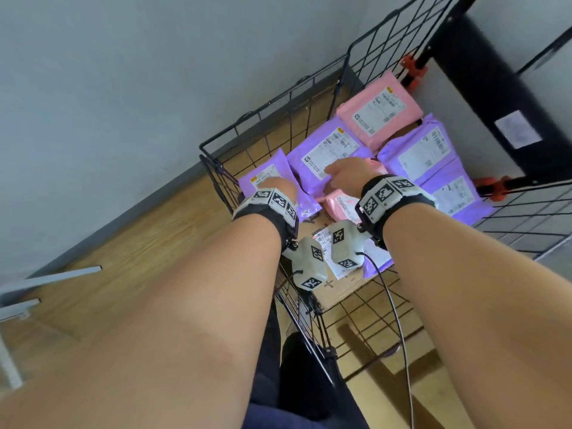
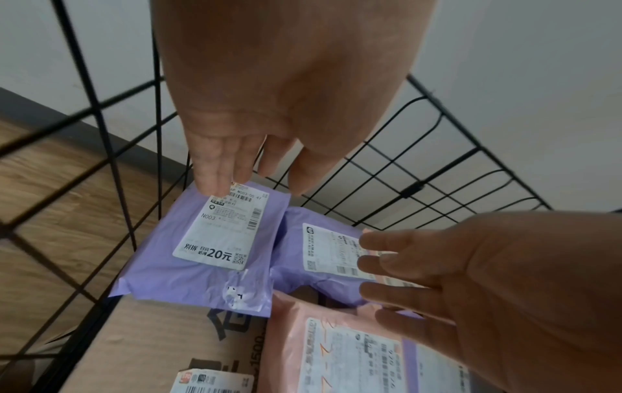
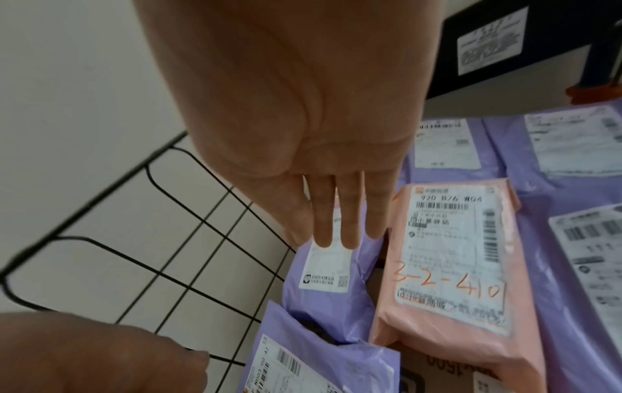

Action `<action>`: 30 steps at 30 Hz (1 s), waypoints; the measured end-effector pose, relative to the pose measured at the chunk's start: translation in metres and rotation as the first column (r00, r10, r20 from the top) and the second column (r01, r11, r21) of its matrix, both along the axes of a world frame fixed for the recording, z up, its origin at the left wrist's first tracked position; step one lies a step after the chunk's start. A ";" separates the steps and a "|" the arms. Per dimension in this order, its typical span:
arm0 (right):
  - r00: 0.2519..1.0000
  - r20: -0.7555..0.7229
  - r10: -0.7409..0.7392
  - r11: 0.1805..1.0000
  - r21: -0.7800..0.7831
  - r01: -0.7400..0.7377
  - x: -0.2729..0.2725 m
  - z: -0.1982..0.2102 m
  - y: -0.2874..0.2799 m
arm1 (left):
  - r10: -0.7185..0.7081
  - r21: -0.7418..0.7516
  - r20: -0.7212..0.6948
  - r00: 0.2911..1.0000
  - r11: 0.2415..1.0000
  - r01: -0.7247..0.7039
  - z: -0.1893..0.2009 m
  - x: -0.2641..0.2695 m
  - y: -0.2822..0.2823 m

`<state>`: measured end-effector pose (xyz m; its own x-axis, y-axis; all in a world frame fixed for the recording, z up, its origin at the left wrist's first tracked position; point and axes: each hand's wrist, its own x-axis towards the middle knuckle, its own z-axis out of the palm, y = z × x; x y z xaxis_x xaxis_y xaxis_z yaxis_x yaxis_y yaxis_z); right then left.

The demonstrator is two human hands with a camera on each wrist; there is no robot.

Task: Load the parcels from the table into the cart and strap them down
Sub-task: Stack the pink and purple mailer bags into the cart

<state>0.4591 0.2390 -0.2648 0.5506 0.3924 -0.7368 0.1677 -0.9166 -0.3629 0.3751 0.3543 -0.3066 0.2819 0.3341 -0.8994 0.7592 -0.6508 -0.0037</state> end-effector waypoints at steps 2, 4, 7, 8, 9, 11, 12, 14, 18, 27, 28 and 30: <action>0.998 0.043 -0.053 0.998 0.036 0.052 -0.007 0.016 -0.013 | 0.163 0.006 0.207 0.965 0.986 -0.168 0.045 -0.014 -0.007; 0.993 0.068 -0.096 0.993 0.070 0.091 -0.018 0.031 -0.025 | 0.215 -0.053 0.306 0.927 0.976 -0.209 0.066 -0.025 -0.016; 0.983 0.104 -0.154 0.985 0.094 0.144 -0.037 0.052 -0.046 | 0.231 -0.056 0.408 0.883 0.972 -0.229 0.086 -0.045 -0.029; 0.976 0.105 -0.191 0.977 0.115 0.179 -0.044 0.060 -0.053 | 0.243 -0.058 0.418 0.875 0.969 -0.241 0.093 -0.050 -0.034; 0.969 0.097 -0.228 0.967 0.135 0.214 -0.052 0.067 -0.060 | 0.235 -0.053 0.457 0.858 0.970 -0.237 0.102 -0.058 -0.040; 0.954 0.112 -0.279 0.951 0.172 0.258 -0.070 0.082 -0.073 | 0.198 -0.033 0.488 0.850 0.977 -0.209 0.114 -0.070 -0.051; 0.950 0.128 -0.284 0.949 0.179 0.259 -0.079 0.089 -0.080 | 0.173 -0.020 0.492 0.853 0.982 -0.187 0.120 -0.076 -0.057; 0.949 0.189 -0.253 0.962 0.152 0.226 -0.097 0.108 -0.095 | 0.111 -0.011 0.522 0.846 0.992 -0.123 0.136 -0.085 -0.071; 0.896 0.244 -0.371 0.926 0.174 0.336 -0.124 0.140 -0.130 | -0.037 0.030 0.569 0.821 0.999 0.025 0.166 -0.099 -0.101; 0.538 0.268 -0.799 0.601 0.330 0.728 -0.218 0.167 -0.214 | -0.262 0.045 0.676 0.689 0.948 0.316 0.194 -0.127 -0.176; 0.494 0.262 -0.829 0.559 0.344 0.755 -0.231 0.166 -0.222 | -0.289 0.048 0.687 0.666 0.933 0.356 0.196 -0.134 -0.187; 0.410 0.237 -0.881 0.472 0.361 0.804 -0.259 0.164 -0.239 | -0.298 0.019 0.711 0.637 0.914 0.406 0.199 -0.149 -0.209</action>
